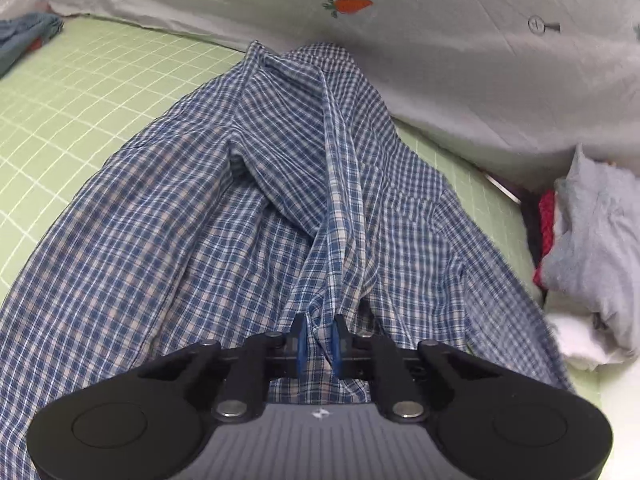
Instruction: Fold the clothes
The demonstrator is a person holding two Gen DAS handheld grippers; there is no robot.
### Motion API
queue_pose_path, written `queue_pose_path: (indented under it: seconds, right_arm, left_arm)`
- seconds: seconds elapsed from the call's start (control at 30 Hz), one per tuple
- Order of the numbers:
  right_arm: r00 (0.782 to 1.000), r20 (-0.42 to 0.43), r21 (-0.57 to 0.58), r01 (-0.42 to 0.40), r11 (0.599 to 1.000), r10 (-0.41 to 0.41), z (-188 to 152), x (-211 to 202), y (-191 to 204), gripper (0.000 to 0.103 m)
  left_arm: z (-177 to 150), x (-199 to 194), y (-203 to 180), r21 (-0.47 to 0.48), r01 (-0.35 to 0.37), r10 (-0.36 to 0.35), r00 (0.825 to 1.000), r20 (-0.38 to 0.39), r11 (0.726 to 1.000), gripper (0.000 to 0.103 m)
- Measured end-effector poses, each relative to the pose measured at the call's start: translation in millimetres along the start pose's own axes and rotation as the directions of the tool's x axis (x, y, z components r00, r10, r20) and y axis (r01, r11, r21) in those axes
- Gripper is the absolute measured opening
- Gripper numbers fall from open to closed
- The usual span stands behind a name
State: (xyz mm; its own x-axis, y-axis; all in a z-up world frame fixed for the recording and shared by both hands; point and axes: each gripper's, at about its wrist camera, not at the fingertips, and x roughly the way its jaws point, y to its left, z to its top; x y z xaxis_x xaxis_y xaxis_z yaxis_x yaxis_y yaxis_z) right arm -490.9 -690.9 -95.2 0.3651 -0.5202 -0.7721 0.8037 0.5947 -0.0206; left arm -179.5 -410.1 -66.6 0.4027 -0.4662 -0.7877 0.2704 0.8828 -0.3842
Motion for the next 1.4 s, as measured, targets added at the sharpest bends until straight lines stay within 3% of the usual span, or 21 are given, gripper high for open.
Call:
queue_pose_path:
  seconds: [0.1, 0.17, 0.33, 0.4, 0.47, 0.57, 0.87, 1.03, 1.1, 1.13, 1.17, 1.2, 1.27, 1.4]
  right_arm:
    - [1.0, -0.004, 0.016, -0.002, 1.0, 0.002, -0.6, 2.1, 7.5, 0.103]
    - [1.0, -0.004, 0.019, -0.013, 1.0, 0.013, -1.0, 1.4, 19.2, 0.103]
    - [0.999, -0.002, 0.003, -0.045, 0.999, 0.045, -8.7, -7.0, 57.2, 0.103]
    - [0.999, -0.004, 0.002, -0.048, 0.999, 0.048, -13.5, -9.1, 71.8, 0.103]
    - [0.999, -0.01, -0.002, -0.049, 0.999, 0.049, -18.6, -10.6, 85.7, 0.103]
    - [0.998, -0.007, -0.018, -0.059, 0.998, 0.059, -23.5, -16.3, 96.7, 0.103]
    - [1.0, 0.015, 0.014, 0.014, 1.0, -0.014, -14.9, -15.9, 65.5, 0.103]
    - [0.999, 0.004, 0.016, 0.044, 0.999, -0.045, -13.4, -9.9, 37.3, 0.103]
    - [0.999, -0.006, 0.013, 0.053, 0.999, -0.053, -14.2, -7.0, 28.1, 0.103]
    - [0.998, -0.013, 0.014, 0.057, 0.998, -0.057, -14.9, -5.5, 23.6, 0.103]
    - [0.998, -0.018, 0.016, 0.062, 0.998, -0.062, -15.2, -4.5, 19.3, 0.103]
    - [0.998, -0.021, 0.019, 0.068, 0.998, -0.067, -15.3, -3.7, 15.4, 0.103]
    - [0.997, -0.026, 0.025, 0.076, 0.997, -0.075, -15.0, -2.2, 8.3, 0.103]
    - [0.997, -0.032, 0.037, 0.077, 0.996, -0.076, -13.6, 2.5, 6.0, 0.103]
  left_arm:
    - [3.1, -14.9, 25.0, -0.112, 0.125, -0.127, 0.992, -0.008, 0.986, 0.01]
    - [5.1, -22.8, 43.6, -0.17, 0.169, -0.174, 0.985, -0.016, 0.971, 0.006]
    - [15.2, -38.0, 69.9, -0.068, 0.07, -0.072, 0.997, -0.035, 0.995, 0.007]
    - [18.1, -41.6, 71.3, -0.029, 0.032, -0.033, 0.999, -0.035, 0.999, 0.017]
    - [21.4, -41.8, 65.9, 0.034, -0.004, 0.006, 0.999, -0.037, 0.999, 0.041]
    - [24.6, -39.4, 54.3, 0.088, -0.021, 0.023, 0.999, -0.032, 0.996, 0.064]
    - [24.3, -11.9, -15.9, 0.175, 0.065, -0.057, 0.997, -0.054, 0.982, 0.067]
    - [11.7, 6.0, -34.4, 0.169, 0.046, -0.034, 0.997, -0.074, 0.985, 0.064]
    - [7.4, 14.5, -38.2, 0.16, 0.039, -0.025, 0.996, -0.087, 0.986, 0.058]
    - [5.3, 18.8, -40.1, 0.155, 0.036, -0.021, 0.995, -0.093, 0.987, 0.047]
    - [3.2, 23.2, -39.7, 0.145, 0.037, -0.022, 0.994, -0.109, 0.989, 0.02]
    - [1.2, 26.8, -38.0, 0.132, 0.042, -0.026, 0.992, -0.123, 0.99, 0.006]
    - [-2.4, 27.3, -32.6, 0.106, 0.05, -0.037, 0.992, -0.12, 0.993, 0.002]
    - [-0.1, 9.8, -13.1, 0.029, 0.132, -0.128, 0.986, -0.108, 0.991, 0.002]
